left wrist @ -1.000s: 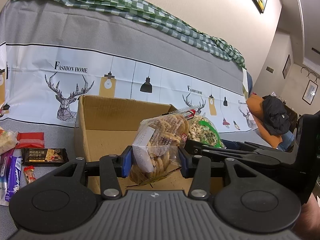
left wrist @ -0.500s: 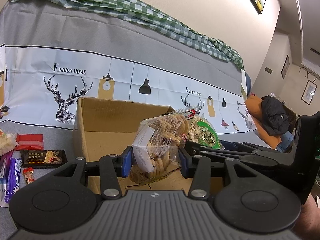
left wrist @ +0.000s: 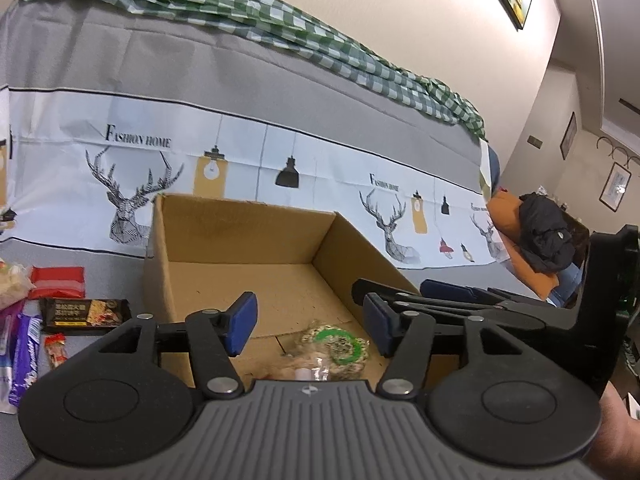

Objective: Organize snacks
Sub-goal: 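Move both tools back to the snack pile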

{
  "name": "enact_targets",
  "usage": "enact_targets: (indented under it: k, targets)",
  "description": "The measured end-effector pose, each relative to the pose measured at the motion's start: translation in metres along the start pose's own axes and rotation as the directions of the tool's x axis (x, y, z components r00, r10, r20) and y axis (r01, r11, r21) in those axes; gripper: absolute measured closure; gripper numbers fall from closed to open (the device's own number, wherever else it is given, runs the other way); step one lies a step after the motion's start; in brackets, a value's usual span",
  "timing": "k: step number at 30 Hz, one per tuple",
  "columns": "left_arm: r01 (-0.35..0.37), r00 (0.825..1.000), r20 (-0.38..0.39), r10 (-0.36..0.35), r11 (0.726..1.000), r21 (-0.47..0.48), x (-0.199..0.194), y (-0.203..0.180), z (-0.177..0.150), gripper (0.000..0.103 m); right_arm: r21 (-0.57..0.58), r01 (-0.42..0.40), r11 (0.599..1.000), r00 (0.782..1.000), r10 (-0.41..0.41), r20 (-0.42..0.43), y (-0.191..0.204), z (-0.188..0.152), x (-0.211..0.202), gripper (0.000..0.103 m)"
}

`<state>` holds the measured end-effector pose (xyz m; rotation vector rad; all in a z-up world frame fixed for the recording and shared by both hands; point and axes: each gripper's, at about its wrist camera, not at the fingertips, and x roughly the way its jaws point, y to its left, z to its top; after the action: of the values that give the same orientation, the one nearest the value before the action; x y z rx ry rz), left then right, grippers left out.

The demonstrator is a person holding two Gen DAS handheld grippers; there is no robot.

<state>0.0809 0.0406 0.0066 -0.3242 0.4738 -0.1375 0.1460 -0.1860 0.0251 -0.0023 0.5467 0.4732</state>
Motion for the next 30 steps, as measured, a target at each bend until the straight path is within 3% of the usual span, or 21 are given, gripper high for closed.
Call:
enact_targets:
  k: [2,4,7,9,13,17,19,21,23,24,26,28,30]
  targets:
    - [-0.011,1.0,0.015,0.011,1.0,-0.005,-0.004,0.003,0.001,0.04,0.008,-0.004,1.0,1.0,0.004,0.007,0.001,0.001,-0.001,0.012]
    - [-0.012,0.999,0.029,0.013,1.0,-0.024,-0.01,0.009,0.002,0.06,0.012,-0.004,1.0,1.0,0.004,0.011,0.004,0.002,0.0,0.013]
    - [-0.041,0.999,0.033,0.042,0.998,-0.045,-0.019,0.022,0.005,0.076,0.044,-0.021,0.999,1.0,0.021,0.008,0.009,0.002,0.001,0.015]
    - [-0.079,0.996,0.027,0.081,0.995,-0.066,-0.027,0.034,0.004,0.077,0.064,-0.038,0.997,0.999,0.037,0.007,0.014,0.002,0.003,0.023]
    - [-0.178,0.984,0.009,0.181,0.975,-0.131,-0.045,0.064,0.004,0.077,0.113,-0.111,0.987,0.994,0.111,0.01,0.028,0.003,0.005,0.048]
    - [-0.311,0.949,-0.01,0.315,0.931,-0.193,-0.067,0.097,0.002,0.077,0.117,-0.159,0.98,0.987,0.158,0.019,0.052,0.003,0.005,0.051]
    - [-0.407,0.912,-0.022,0.41,0.896,-0.175,-0.075,0.11,-0.004,0.077,0.107,-0.183,0.977,0.983,0.181,0.026,0.066,0.002,0.003,0.051]
    - [-0.51,0.86,-0.056,0.507,0.85,-0.132,-0.077,0.12,-0.011,0.077,0.094,-0.209,0.973,0.978,0.207,0.026,0.08,0.0,0.002,0.051]
    - [-0.609,0.793,-0.08,0.604,0.79,-0.075,-0.076,0.129,-0.025,0.061,0.077,-0.236,0.969,0.972,0.235,0.022,0.094,-0.002,0.0,0.051]
    - [-0.667,0.743,-0.108,0.661,0.744,-0.034,-0.072,0.134,-0.033,0.043,0.069,-0.251,0.966,0.968,0.25,0.02,0.101,-0.002,-0.001,0.051]
    - [-0.72,0.68,-0.167,0.714,0.693,0.028,-0.064,0.145,-0.047,0.039,0.045,-0.28,0.959,0.96,0.28,0.012,0.116,-0.004,-0.003,0.051]
    - [-0.738,0.643,-0.208,0.737,0.669,0.087,-0.056,0.154,-0.055,0.039,0.021,-0.303,0.953,0.953,0.303,0.0,0.13,-0.006,-0.004,0.051]
    - [-0.741,0.621,-0.205,0.757,0.652,0.164,-0.048,0.154,-0.062,0.039,0.006,-0.328,0.945,0.945,0.328,-0.011,0.142,-0.008,-0.005,0.05]
